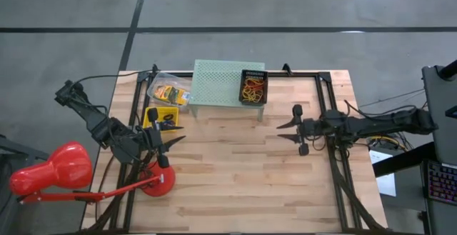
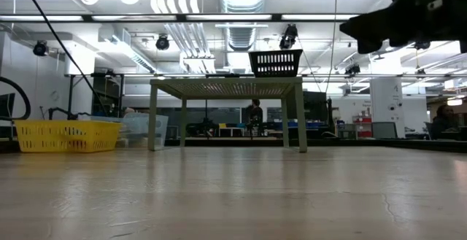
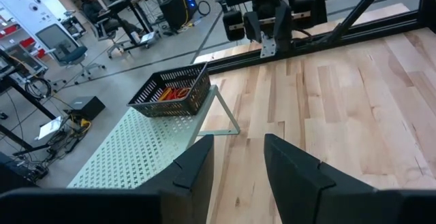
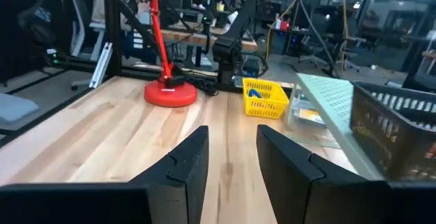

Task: Pick & Place Office Desk Supplies
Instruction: Put the yellow bin on the shelf

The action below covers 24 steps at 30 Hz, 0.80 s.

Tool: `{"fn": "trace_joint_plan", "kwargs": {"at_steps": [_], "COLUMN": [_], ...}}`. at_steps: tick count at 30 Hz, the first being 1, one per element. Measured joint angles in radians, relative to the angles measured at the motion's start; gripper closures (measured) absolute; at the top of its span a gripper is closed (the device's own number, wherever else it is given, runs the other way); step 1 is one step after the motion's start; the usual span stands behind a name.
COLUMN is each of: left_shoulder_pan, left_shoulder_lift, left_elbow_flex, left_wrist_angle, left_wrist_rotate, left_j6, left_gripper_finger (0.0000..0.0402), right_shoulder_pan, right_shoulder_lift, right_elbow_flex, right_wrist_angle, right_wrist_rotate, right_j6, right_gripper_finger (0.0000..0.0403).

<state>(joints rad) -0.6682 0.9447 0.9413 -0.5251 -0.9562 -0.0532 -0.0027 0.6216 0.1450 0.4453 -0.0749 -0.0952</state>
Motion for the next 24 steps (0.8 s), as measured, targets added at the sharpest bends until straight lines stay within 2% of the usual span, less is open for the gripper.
{"fn": "trace_joint_plan", "kwargs": {"at_steps": [6, 24], "left_shoulder_pan": [0.0, 0.0], "left_shoulder_lift": [0.0, 0.0], "left_elbow_flex": [0.0, 0.0], "left_wrist_angle": [0.0, 0.0], "left_wrist_rotate": [0.0, 0.0], "left_j6": [0.0, 0.0], "left_gripper_finger": [0.0268, 0.0268], "right_shoulder_pan": [0.0, 0.0], "right_shoulder_lift": [-0.024, -0.024], "right_elbow_flex": [-0.033, -0.035], "right_wrist_angle": [0.015, 0.015], "right_wrist_rotate": [0.0, -0.002], "right_j6": [-0.119, -0.122], "right_gripper_finger": [0.0282, 0.0282]}}
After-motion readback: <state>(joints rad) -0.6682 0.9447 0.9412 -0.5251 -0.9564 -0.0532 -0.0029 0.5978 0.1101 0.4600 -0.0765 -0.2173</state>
